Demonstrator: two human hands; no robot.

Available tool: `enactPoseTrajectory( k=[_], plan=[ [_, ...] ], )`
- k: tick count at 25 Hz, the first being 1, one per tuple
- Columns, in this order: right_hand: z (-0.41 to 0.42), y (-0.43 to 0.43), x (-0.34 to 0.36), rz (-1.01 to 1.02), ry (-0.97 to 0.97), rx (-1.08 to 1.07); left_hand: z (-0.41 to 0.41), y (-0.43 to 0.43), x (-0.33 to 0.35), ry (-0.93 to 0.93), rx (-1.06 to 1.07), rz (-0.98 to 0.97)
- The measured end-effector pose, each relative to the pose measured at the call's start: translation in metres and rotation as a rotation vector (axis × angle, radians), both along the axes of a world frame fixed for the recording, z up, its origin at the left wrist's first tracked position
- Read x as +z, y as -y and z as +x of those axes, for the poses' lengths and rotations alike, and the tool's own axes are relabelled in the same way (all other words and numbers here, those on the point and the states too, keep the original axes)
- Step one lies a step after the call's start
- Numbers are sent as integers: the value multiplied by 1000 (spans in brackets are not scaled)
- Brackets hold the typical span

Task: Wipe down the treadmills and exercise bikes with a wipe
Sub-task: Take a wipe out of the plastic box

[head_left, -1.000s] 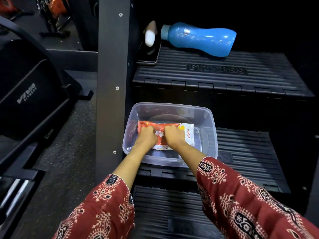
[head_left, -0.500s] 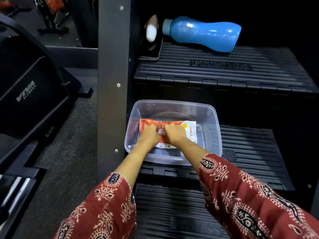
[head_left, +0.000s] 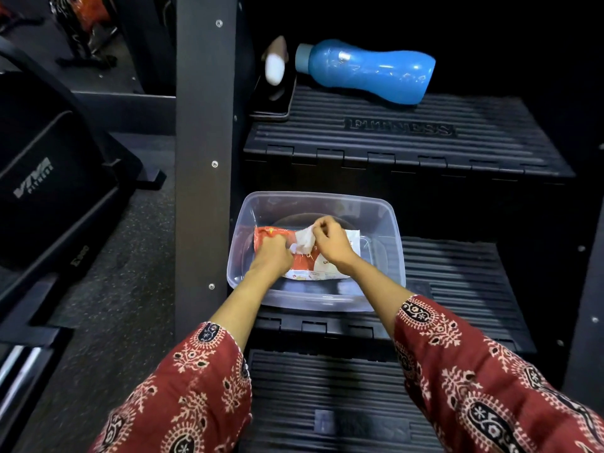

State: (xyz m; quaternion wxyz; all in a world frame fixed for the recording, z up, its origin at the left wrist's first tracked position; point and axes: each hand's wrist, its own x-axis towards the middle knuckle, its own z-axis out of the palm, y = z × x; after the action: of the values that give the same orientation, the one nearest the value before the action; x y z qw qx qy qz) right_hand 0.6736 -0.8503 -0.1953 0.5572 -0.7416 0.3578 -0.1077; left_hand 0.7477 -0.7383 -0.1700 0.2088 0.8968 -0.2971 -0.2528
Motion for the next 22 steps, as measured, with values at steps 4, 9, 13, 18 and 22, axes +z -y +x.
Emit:
enactPoseTrajectory(
  k=[4, 9, 13, 18, 22],
  plan=[
    [-1, 2, -2, 107, 107, -127, 0, -1, -2, -25, -7, 0],
    [-5, 2, 11, 94, 189, -196, -4, -1, 4, -138, -16, -45],
    [-12, 2, 31, 38, 222, -210, -14, 3, 25, -114, -49, -209],
    [-31, 0, 73, 38, 299, -205, -28, 2, 58, -161, 65, -509],
    [-53, -7, 103, 20, 299, -134, -41, 1, 82, -349, 177, -691]
  ],
)
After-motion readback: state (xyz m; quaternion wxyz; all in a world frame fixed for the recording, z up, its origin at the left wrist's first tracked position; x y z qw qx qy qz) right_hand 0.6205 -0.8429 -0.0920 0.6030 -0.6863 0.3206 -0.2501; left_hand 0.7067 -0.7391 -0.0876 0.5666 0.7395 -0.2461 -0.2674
